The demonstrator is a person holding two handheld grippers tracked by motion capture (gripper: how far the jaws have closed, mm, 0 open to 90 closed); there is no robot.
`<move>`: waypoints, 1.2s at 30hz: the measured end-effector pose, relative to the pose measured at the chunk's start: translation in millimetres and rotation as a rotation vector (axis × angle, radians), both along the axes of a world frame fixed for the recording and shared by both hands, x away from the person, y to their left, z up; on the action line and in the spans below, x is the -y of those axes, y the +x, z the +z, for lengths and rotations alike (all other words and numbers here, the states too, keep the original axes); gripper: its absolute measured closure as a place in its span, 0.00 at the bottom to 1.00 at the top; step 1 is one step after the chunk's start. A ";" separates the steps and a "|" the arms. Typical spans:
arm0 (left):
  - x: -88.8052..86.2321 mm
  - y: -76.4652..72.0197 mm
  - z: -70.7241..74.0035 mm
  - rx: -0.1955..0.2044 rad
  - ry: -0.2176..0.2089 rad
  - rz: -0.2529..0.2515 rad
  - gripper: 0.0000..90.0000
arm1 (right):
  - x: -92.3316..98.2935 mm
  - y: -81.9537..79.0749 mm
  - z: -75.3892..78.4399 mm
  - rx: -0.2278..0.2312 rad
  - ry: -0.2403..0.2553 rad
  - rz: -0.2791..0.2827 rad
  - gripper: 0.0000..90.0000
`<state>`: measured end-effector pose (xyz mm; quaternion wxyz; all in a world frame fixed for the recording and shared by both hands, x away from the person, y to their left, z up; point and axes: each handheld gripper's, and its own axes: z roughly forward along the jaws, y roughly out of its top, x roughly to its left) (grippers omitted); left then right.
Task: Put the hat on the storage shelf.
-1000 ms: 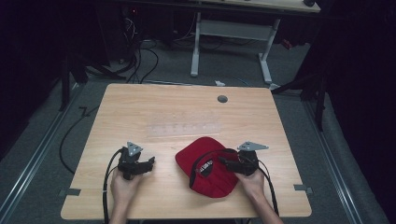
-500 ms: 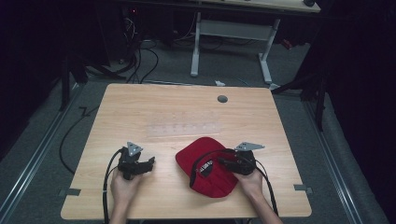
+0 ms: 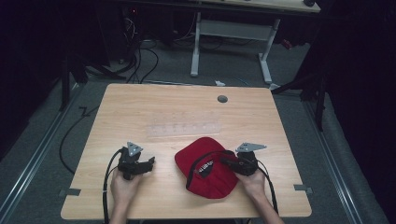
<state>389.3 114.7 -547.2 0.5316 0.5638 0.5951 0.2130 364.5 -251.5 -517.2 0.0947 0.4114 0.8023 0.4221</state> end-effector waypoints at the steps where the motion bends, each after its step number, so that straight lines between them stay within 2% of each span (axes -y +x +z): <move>1: 0.0 0.0 0.0 0.000 0.000 0.000 0.29 | 0.3 -0.7 1.1 0.002 0.000 0.004 0.93; 11: 0.2 -0.4 0.1 0.001 0.000 -0.006 0.30 | 2.9 -5.0 8.1 -0.007 0.026 0.012 0.94; 16: 0.3 -0.9 0.3 0.001 -0.002 -0.011 0.31 | 2.5 -6.6 13.4 0.017 0.028 0.002 0.95; 24: 0.4 -1.0 0.3 0.001 -0.002 -0.011 0.32 | 2.8 -7.1 23.5 0.022 0.047 0.007 0.95; 29: 0.7 -1.3 0.1 0.002 -0.001 -0.011 0.31 | 5.2 -7.5 27.4 0.012 0.070 0.003 0.95; 36: 0.8 -1.2 0.2 0.001 -0.001 -0.012 0.30 | 6.5 -8.0 33.4 0.011 0.070 -0.001 0.95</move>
